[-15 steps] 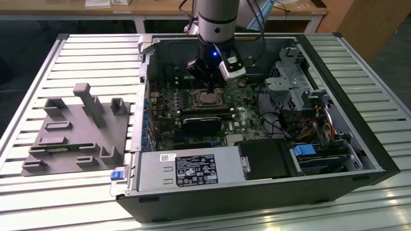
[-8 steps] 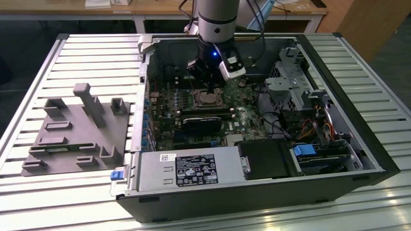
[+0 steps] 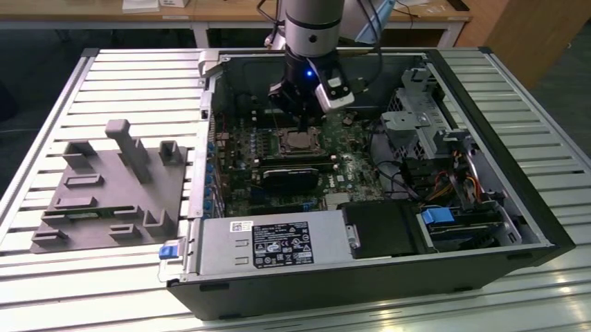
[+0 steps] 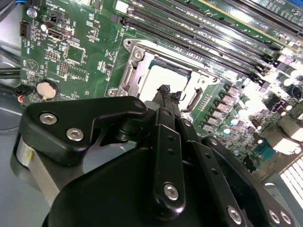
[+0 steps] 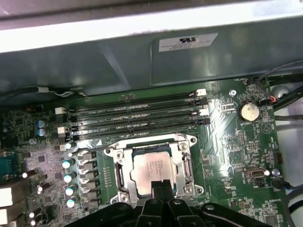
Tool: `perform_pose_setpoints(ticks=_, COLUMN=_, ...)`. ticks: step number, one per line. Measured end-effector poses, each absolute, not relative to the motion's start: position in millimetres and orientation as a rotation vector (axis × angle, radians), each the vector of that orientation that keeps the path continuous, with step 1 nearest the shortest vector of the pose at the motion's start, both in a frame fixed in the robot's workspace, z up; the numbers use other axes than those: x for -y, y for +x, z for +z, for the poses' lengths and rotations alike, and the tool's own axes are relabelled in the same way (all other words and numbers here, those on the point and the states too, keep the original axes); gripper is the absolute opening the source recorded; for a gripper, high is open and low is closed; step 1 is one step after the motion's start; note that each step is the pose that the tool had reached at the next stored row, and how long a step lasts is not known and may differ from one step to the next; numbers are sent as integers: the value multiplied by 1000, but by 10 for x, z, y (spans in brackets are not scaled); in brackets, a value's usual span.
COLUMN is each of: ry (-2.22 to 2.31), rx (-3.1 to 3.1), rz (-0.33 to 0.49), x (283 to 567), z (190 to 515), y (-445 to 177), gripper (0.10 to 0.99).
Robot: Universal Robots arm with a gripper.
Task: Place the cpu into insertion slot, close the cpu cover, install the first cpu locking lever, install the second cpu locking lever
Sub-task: 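Install the first cpu locking lever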
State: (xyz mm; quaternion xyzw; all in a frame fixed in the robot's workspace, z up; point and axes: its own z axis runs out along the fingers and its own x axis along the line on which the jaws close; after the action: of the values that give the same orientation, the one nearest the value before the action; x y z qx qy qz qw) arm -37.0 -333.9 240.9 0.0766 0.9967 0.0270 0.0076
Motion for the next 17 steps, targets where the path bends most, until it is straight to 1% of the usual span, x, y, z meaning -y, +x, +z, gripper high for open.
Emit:
perform_pose_setpoints(ticks=11, ry=240, rx=-3116, rz=84, x=3339, z=2595, y=-370, gripper=102)
perform_pose_setpoints(ticks=17, ry=239, rx=-3116, rz=85, x=3339, z=2610, y=-384, gripper=102)
